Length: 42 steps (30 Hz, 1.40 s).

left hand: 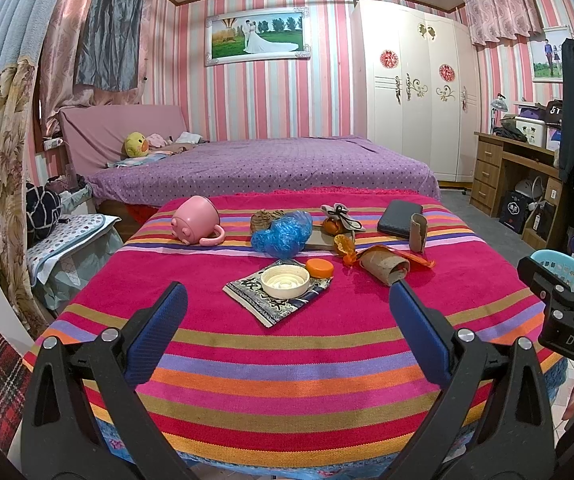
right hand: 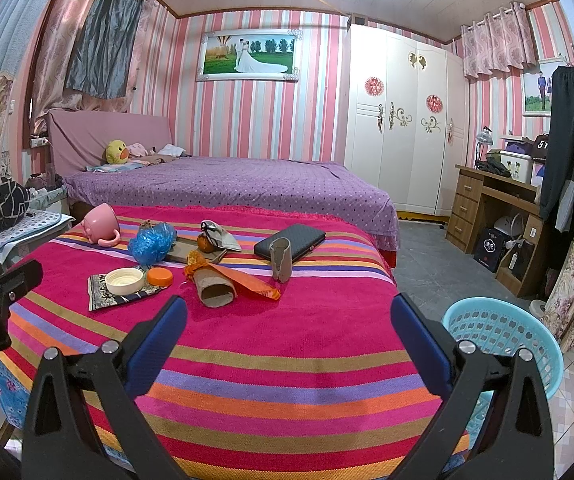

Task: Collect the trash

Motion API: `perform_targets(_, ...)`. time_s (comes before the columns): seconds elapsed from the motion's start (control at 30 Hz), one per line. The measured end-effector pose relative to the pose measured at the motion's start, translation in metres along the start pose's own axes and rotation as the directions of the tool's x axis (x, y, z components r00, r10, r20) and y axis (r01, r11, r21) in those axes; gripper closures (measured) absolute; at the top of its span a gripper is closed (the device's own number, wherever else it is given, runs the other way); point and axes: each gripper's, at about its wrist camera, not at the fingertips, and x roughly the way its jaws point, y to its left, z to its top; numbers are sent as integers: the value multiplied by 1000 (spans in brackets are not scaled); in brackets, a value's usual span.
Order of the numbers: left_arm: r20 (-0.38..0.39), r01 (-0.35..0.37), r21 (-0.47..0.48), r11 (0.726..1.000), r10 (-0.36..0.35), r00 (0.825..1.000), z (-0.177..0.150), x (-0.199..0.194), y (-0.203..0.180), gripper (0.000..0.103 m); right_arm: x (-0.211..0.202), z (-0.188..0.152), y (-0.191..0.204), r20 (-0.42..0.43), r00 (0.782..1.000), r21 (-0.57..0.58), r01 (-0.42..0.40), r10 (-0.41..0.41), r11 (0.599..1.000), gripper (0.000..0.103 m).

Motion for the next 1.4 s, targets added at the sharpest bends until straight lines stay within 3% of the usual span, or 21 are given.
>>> perform_targets(0.33,-16,13,-7,1000,-13,1000,-3,9,-1,5,10,2,-4,-21,1000,18,-3,4,1000,4)
perform_targets(0.5,-18,-13,10,1000,13,1000,11,20,11,5,25,13,-7,-42,999,35,-25,26,999,4)
perform_targets(0.8,-52,-60,42,997,62,997,49,67,36,5,96,38,0,-155,987,29,-42,46,999,4)
perform_targets(1.03,-172,-31,-14,999,28,985,32,118,51,6,145,28,1,-240,969,15,-56,58,998,4)
perform_targets(1.17,-240,-27,11,1000,28,970,17,149,44,6,152,17,-2,-253,967,-9,-29,26,1000,4)
perform_targets(1.4,-327,31,-53,998,-47,944,8,188,36,6,166,6,-5,-315,949,-55,-17,-2,998,4)
